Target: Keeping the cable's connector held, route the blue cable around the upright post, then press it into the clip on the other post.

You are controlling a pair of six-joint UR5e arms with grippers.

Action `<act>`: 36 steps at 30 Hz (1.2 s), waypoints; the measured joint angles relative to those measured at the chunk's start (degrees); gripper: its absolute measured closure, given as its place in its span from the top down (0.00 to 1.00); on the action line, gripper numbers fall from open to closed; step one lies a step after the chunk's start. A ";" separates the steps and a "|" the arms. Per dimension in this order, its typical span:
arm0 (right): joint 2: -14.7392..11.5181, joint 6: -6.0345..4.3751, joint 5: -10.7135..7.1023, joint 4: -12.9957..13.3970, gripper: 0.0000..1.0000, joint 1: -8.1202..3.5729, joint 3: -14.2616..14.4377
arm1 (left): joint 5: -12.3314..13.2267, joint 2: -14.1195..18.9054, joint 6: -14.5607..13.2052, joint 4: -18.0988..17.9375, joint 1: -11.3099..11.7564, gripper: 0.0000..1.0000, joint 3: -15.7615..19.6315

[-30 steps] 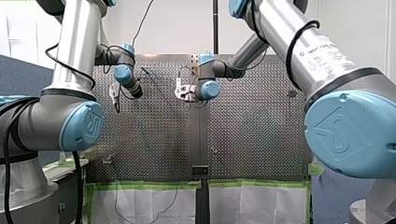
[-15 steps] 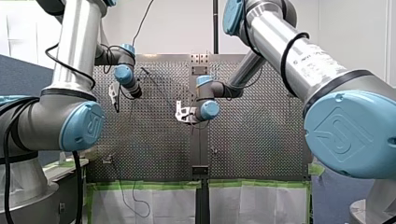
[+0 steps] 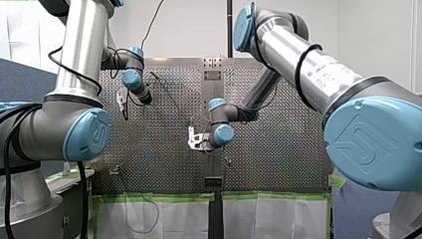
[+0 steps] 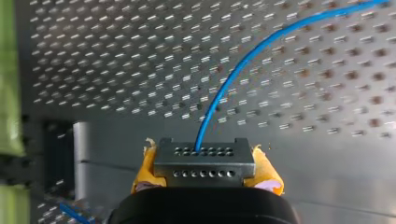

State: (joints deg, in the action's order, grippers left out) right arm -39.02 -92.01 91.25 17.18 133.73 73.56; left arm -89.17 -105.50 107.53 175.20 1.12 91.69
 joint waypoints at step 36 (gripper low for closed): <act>12.41 0.17 3.42 3.96 0.00 0.59 0.58 | -1.84 -0.02 -0.86 0.76 -0.06 1.00 0.02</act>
State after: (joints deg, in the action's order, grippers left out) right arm -26.61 -91.84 94.67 21.13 134.32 74.14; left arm -91.01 -105.52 106.67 175.96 1.07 91.71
